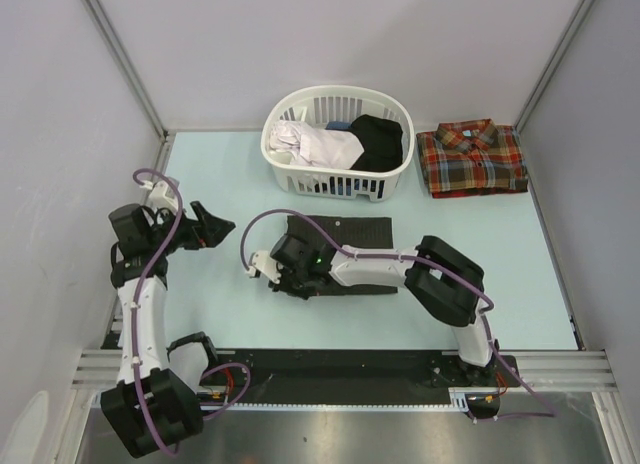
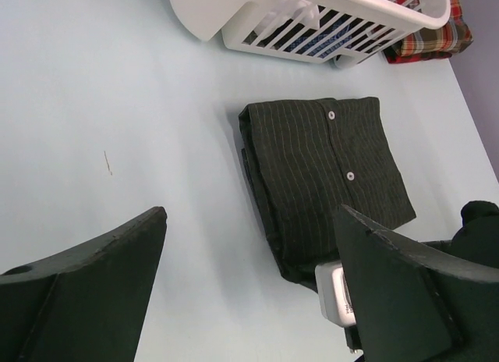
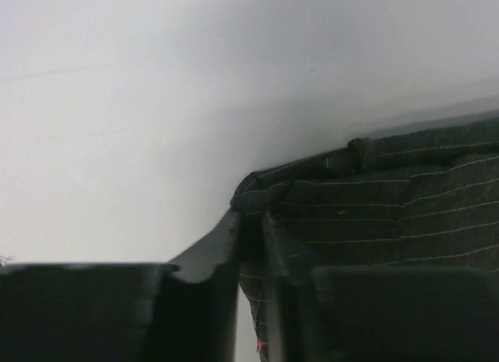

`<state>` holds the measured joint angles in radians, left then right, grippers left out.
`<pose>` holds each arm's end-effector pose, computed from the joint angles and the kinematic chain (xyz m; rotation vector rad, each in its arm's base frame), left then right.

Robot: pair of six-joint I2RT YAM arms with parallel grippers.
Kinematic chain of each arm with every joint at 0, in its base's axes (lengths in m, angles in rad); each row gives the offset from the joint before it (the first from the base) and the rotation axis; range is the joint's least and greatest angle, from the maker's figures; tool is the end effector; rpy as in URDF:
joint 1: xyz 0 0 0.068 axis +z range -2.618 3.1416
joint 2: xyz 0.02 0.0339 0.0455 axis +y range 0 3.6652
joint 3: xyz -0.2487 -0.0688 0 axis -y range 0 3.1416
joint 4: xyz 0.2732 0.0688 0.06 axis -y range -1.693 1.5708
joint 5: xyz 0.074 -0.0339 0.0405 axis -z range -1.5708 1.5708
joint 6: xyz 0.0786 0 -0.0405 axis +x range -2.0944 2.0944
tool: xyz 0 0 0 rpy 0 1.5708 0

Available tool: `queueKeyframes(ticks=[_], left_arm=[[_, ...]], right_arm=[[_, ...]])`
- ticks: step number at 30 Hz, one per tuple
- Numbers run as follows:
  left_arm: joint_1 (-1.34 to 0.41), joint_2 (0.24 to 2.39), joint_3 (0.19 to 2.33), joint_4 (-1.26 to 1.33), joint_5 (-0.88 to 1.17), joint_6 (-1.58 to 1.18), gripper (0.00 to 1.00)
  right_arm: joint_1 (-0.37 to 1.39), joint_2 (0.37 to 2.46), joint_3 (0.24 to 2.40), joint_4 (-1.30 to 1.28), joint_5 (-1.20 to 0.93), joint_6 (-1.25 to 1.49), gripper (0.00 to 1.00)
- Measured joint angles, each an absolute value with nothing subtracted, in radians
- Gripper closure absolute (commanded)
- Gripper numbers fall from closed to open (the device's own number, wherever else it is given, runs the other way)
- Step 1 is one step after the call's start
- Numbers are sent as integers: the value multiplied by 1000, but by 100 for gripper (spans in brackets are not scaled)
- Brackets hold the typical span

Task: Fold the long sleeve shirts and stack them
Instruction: Fold the shirt

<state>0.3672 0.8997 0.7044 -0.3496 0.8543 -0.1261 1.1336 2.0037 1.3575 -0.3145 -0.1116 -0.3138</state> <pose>0.2569 0.0353 0.2490 0.0086 1.9913 -0.7410 0.1893 0.4256 0.0980 -1.7477 1.9091 0.4573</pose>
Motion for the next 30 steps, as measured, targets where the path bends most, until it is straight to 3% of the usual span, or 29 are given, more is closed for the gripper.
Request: queueKeyframes(ticks=[5, 10, 13, 14, 17, 22, 30], left_arm=[[368, 900, 707, -370, 850, -121, 14], [343, 928, 707, -369, 858, -126, 16], [243, 983, 707, -369, 846, -125, 15], [182, 1010, 703, -362, 838, -128, 15], [48, 1087, 677, -323, 852, -157, 16], [-66, 1174, 538, -205, 876, -295, 23], [-289, 1320, 392, 72, 867, -491, 32]], right_arm=[[1136, 1956, 1294, -331, -180, -377, 100], [1188, 1698, 1039, -539, -348, -567, 100], [1211, 1524, 900, -701, -416, -709, 82], [1214, 1460, 849, -756, -421, -767, 60], [1214, 1377, 771, -862, -409, -848, 39], [1156, 1337, 796, -945, -415, -867, 38], [876, 1297, 880, -899, -484, -782, 39]])
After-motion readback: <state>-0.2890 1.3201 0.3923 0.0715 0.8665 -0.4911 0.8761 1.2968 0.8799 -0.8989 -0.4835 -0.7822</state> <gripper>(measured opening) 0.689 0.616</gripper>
